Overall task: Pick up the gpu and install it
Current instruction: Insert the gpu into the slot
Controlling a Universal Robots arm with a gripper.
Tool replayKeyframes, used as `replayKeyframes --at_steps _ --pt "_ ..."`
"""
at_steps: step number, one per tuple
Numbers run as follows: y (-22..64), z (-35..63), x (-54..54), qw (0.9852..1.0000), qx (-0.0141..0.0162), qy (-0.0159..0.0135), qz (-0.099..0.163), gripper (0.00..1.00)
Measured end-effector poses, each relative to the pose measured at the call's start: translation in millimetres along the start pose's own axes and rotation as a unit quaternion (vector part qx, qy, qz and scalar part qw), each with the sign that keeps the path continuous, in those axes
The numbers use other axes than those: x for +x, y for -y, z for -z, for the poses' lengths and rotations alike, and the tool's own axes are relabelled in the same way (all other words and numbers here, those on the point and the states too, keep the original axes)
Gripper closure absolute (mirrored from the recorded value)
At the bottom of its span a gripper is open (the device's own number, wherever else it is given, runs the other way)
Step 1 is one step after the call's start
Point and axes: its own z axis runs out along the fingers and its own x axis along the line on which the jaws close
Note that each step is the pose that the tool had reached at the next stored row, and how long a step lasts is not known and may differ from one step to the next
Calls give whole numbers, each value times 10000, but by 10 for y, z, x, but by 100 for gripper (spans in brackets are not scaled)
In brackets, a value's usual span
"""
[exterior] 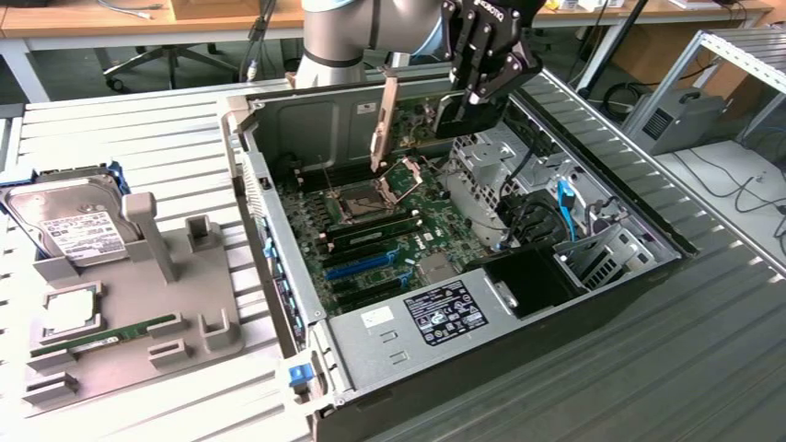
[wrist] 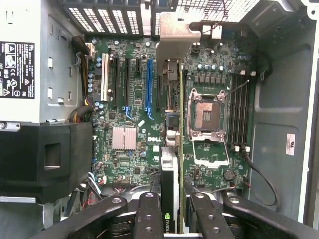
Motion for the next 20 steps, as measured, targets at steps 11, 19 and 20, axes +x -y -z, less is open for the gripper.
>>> replayKeyframes --at_steps 11,19,20 --pt "-65 -1 -3 10000 0 0 0 73" --pt "-170 -4 -8 10000 0 0 -1 73" --pt "-175 -4 -8 10000 0 0 -5 73"
